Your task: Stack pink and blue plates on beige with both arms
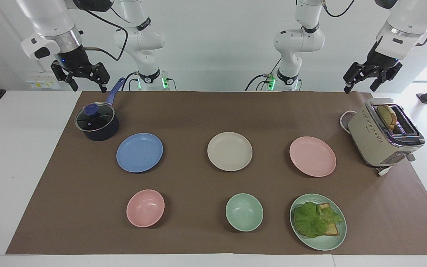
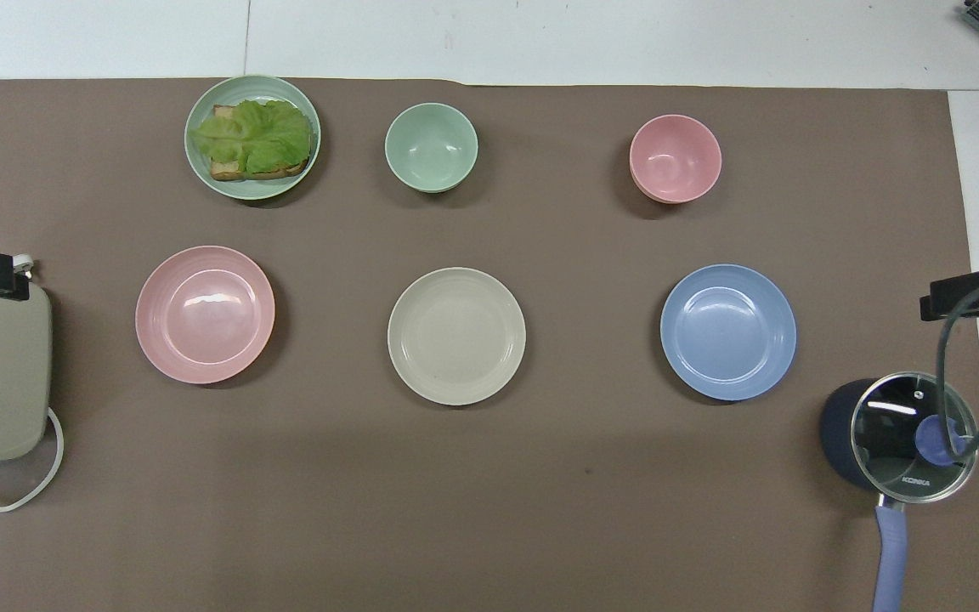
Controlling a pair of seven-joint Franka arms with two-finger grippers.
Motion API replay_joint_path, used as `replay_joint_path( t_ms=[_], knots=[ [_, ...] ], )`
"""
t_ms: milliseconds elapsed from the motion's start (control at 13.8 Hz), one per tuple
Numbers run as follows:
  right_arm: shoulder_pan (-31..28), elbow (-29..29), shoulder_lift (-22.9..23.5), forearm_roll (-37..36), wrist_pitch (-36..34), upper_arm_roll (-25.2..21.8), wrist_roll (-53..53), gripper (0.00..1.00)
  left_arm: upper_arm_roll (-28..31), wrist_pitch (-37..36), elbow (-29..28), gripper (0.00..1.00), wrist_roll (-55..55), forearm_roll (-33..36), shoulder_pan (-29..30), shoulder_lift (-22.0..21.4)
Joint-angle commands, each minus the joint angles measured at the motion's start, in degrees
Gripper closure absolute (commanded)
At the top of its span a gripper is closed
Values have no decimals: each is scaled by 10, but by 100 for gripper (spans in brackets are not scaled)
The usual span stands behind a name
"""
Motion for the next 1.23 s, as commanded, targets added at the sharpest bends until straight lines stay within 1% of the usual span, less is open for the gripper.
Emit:
replay_joint_path(
  t_ms=[0, 579, 796, 1014, 1158],
  knots=[
    [-7, -5, -5, 28, -1, 1, -13, 0, 4, 9, 0, 0, -7, 8, -7, -1],
    [-7, -12, -9, 27, -1, 0, -12, 0, 9, 24, -10, 0, -6, 0, -1, -4],
    [-7, -12, -9, 27, -1, 0, -11, 0, 10, 36, -45, 0, -1, 0, 5, 1],
    [-7, -12, -9, 27, -1, 0, -11, 0, 9, 115, -113, 0, -1, 0, 9, 4],
    [-7, -12, -9, 27, -1, 0, -11, 0, 10, 137, -139, 0, -1, 0, 16, 15]
  ],
)
